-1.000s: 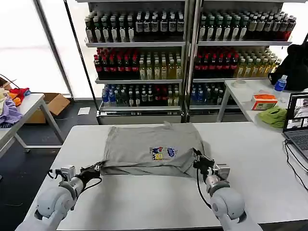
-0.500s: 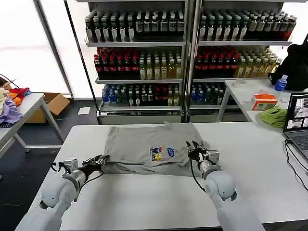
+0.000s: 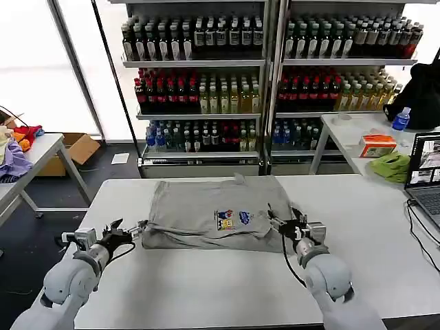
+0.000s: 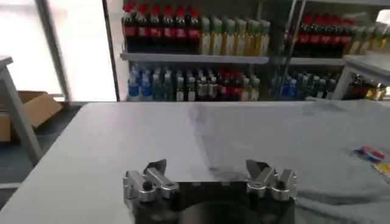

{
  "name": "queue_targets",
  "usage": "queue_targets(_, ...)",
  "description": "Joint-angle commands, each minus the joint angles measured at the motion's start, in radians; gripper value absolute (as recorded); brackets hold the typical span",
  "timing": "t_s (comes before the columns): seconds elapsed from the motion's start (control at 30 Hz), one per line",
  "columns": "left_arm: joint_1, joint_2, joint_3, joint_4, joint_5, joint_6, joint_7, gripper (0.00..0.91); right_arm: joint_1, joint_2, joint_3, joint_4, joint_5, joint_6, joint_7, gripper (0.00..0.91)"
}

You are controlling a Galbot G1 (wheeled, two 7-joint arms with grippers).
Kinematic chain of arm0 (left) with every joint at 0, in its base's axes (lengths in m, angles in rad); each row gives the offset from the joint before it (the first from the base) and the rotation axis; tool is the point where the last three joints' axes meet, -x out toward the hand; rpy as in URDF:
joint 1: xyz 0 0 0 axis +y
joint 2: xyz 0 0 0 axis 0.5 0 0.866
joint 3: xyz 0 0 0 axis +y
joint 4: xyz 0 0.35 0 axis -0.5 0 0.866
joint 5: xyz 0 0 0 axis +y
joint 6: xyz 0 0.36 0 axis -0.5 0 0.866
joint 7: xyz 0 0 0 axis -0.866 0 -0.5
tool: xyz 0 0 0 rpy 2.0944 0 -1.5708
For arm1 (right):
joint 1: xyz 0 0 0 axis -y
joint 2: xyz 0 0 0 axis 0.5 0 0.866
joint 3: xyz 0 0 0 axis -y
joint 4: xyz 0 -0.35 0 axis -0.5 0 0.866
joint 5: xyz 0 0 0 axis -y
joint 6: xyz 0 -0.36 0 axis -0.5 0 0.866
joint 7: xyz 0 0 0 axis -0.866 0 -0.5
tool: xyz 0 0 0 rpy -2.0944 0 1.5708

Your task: Fold and organize the clothes.

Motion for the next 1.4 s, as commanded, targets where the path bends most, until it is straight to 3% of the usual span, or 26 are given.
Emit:
queue_targets(0.03, 0.099, -0.062, 0.001, -0.035, 0.027, -0.007, -0.014, 0.907, -0.147, -0.01, 0.062, 0.082, -0.012, -0.016, 0.027, 0.907)
queue_targets(0.17, 0.088, -0.078, 0.012, -0.014, 0.034, -0.006, -0.013, 0.907, -0.146, -0.003, 0.058, 0.061, -0.013, -0.016, 0.034, 0.907)
queue_targets(0.2, 0.087, -0.08, 0.013, -0.012, 0.035, -0.006, -0.009, 0.907, -0.143, 0.0, 0.055, 0.05, -0.012, -0.016, 0.034, 0.393)
queue_targets(0.23, 0.086, -0.084, 0.014, -0.01, 0.041, -0.005, -0.01, 0.907, -0.141, 0.003, 0.052, 0.04, -0.013, -0.016, 0.034, 0.101)
queue_targets(0.27, 0.083, -0.088, 0.014, -0.001, 0.044, -0.003, -0.01, 0.897, -0.136, 0.007, 0.048, 0.031, -0.012, -0.016, 0.035, 0.0)
queue_targets(0.3, 0.082, -0.089, 0.014, 0.003, 0.044, -0.004, -0.009, 0.897, -0.133, 0.009, 0.046, 0.027, -0.012, -0.016, 0.034, 0.0)
queue_targets(0.33, 0.081, -0.091, 0.015, 0.005, 0.044, -0.004, -0.007, 0.433, -0.125, 0.013, 0.036, 0.015, -0.014, -0.015, 0.033, 0.0)
queue_targets(0.37, 0.08, -0.091, 0.016, 0.008, 0.045, -0.005, -0.006, 0.282, -0.119, 0.015, 0.029, 0.007, -0.014, -0.015, 0.031, 0.0)
queue_targets(0.4, 0.078, -0.092, 0.017, 0.011, 0.045, -0.005, -0.002, 0.06, -0.115, 0.016, 0.021, 0.0, -0.016, -0.013, 0.028, 0.0)
queue_targets(0.43, 0.076, -0.093, 0.019, 0.014, 0.045, -0.005, -0.001, 0.02, -0.11, 0.017, 0.012, -0.008, -0.019, -0.012, 0.028, 0.0)
queue_targets(1.1, 0.075, -0.11, 0.025, 0.023, 0.041, -0.043, 0.01, 0.02, -0.115, 0.007, 0.026, -0.042, 0.028, -0.011, 0.025, 0.0)
queue_targets(1.4, 0.303, -0.119, -0.051, -0.157, 0.049, -0.02, -0.001, 0.02, -0.214, -0.052, 0.067, 0.076, 0.052, -0.014, -0.018, 0.0)
